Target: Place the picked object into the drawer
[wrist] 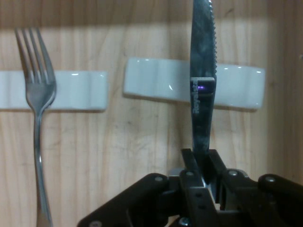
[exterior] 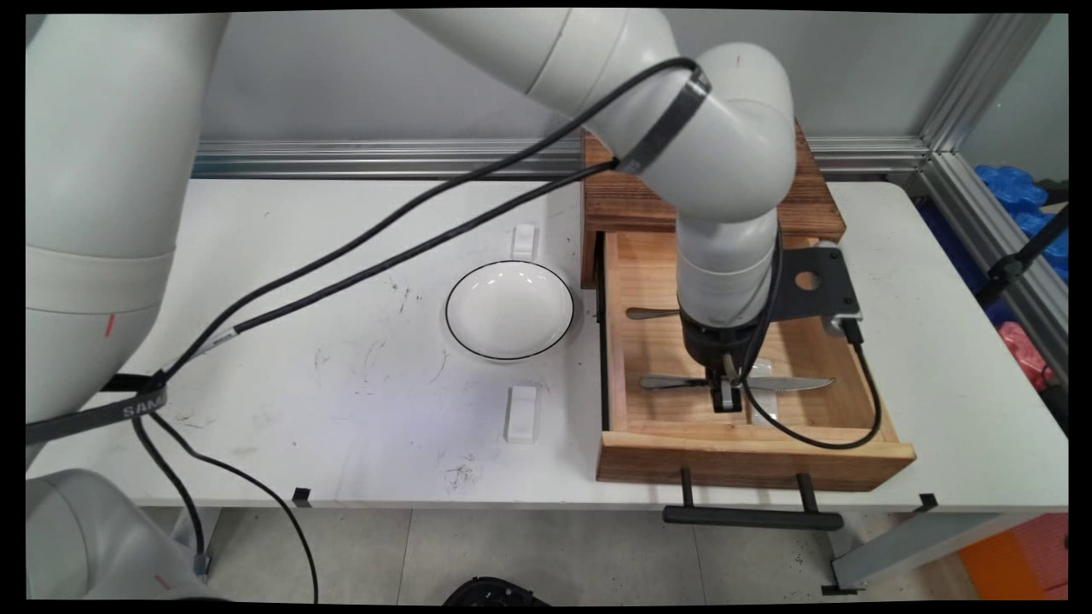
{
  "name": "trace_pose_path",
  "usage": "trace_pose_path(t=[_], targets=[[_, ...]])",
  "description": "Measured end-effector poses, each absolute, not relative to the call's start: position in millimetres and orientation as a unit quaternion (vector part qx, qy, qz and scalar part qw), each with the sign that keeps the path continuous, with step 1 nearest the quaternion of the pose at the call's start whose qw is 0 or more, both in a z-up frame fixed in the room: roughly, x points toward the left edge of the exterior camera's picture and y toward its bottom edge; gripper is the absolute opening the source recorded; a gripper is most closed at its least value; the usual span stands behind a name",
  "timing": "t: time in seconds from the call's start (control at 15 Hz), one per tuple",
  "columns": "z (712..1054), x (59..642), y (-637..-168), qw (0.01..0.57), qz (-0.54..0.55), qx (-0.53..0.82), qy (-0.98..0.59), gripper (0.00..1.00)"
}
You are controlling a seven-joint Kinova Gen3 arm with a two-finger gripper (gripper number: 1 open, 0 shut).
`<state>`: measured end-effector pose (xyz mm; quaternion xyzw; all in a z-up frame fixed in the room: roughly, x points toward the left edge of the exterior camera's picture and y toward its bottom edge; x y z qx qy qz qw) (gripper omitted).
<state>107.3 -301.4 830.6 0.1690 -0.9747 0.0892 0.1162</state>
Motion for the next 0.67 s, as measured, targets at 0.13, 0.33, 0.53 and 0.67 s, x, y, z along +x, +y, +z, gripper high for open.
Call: trace_pose_path(t=[0.13,0.33,0.53,0.67], targets=[[824.6,105.4,-303.9,0.112,0.089,0.168,-0.975,0.0],[817.0,104.5,-307.3,0.105,0.09,0.167,-0.976,0.0],[811.9,104.2,-309.3,0.101,0.09,0.166,-0.977,0.0],[808.2,103.2,-310.1,0.1,0.089,0.166,-0.977,1.0]])
